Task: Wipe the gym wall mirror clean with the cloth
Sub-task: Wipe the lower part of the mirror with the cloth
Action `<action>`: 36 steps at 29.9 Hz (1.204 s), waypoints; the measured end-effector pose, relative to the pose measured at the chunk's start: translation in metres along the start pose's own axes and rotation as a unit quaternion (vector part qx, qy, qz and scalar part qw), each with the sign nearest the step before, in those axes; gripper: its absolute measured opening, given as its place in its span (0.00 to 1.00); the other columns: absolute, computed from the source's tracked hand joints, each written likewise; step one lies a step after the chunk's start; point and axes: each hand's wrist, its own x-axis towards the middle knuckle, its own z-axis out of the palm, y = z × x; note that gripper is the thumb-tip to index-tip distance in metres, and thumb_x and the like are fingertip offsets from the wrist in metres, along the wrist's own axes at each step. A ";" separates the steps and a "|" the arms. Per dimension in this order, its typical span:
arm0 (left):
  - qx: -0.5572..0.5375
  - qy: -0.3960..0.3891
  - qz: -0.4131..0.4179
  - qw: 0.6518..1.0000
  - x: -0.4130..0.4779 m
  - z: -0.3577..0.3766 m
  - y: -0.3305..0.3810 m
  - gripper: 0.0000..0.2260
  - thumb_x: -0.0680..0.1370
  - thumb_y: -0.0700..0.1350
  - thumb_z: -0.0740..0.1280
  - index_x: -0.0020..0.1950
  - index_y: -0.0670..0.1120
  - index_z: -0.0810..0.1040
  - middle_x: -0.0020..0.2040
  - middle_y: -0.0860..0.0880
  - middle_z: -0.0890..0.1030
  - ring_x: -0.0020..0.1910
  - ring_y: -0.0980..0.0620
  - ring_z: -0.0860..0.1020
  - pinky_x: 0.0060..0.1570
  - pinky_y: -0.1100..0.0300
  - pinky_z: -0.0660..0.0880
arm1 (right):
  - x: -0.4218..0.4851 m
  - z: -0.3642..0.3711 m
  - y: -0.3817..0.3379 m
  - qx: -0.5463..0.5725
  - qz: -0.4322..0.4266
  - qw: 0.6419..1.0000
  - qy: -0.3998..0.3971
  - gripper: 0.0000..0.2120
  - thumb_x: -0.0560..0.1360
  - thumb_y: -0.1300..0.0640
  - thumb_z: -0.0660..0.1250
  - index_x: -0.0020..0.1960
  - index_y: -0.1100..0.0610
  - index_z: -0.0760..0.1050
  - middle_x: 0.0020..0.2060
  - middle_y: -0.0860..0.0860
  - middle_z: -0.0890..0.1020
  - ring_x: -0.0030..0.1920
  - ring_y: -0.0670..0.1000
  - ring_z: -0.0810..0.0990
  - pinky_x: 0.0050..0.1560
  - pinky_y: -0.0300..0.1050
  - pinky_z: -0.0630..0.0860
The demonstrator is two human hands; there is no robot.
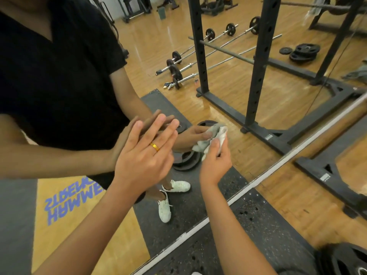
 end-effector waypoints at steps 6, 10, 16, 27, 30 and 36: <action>0.009 -0.010 0.003 1.000 0.001 -0.001 0.001 0.16 0.81 0.43 0.65 0.67 0.43 0.82 0.75 0.47 0.72 0.77 0.44 0.67 0.79 0.41 0.53 | -0.033 0.012 -0.025 0.016 -0.077 0.996 -0.033 0.21 0.84 0.54 0.63 0.76 0.57 0.71 0.52 0.49 0.81 0.51 0.42 0.80 0.52 0.40 0.78; -0.007 0.006 -0.012 1.000 -0.001 0.000 0.002 0.16 0.81 0.42 0.66 0.67 0.41 0.81 0.74 0.45 0.74 0.76 0.42 0.69 0.80 0.41 0.53 | -0.029 0.005 -0.012 -0.004 -0.165 0.983 -0.078 0.21 0.83 0.57 0.66 0.74 0.61 0.73 0.49 0.54 0.82 0.46 0.49 0.81 0.45 0.42 0.79; -0.095 0.009 0.010 0.995 -0.010 -0.012 -0.007 0.17 0.80 0.38 0.66 0.68 0.36 0.79 0.73 0.41 0.74 0.77 0.41 0.68 0.81 0.42 0.51 | -0.022 0.003 0.009 -0.008 -0.089 0.996 -0.030 0.21 0.84 0.54 0.64 0.75 0.59 0.74 0.49 0.48 0.81 0.46 0.39 0.77 0.47 0.37 0.77; -0.041 -0.066 0.029 0.997 -0.079 -0.056 -0.062 0.20 0.82 0.42 0.63 0.73 0.38 0.75 0.77 0.41 0.69 0.79 0.41 0.65 0.80 0.43 0.54 | -0.039 0.019 0.010 -0.020 0.027 0.997 0.063 0.23 0.84 0.50 0.58 0.78 0.54 0.71 0.68 0.47 0.79 0.66 0.40 0.77 0.66 0.46 0.76; -0.002 -0.047 0.052 0.998 -0.079 -0.050 -0.059 0.21 0.81 0.42 0.64 0.74 0.39 0.75 0.78 0.42 0.68 0.79 0.42 0.65 0.80 0.43 0.54 | -0.069 0.029 0.002 -0.023 -0.040 0.998 0.050 0.22 0.85 0.57 0.62 0.78 0.59 0.70 0.60 0.43 0.75 0.58 0.26 0.72 0.57 0.24 0.69; 0.009 -0.024 0.042 0.999 -0.082 -0.044 -0.058 0.21 0.82 0.42 0.64 0.75 0.39 0.73 0.78 0.42 0.67 0.79 0.42 0.65 0.78 0.42 0.57 | -0.073 0.021 0.010 -0.026 -0.087 0.996 0.005 0.21 0.85 0.54 0.60 0.77 0.58 0.70 0.56 0.43 0.77 0.56 0.35 0.77 0.53 0.34 0.76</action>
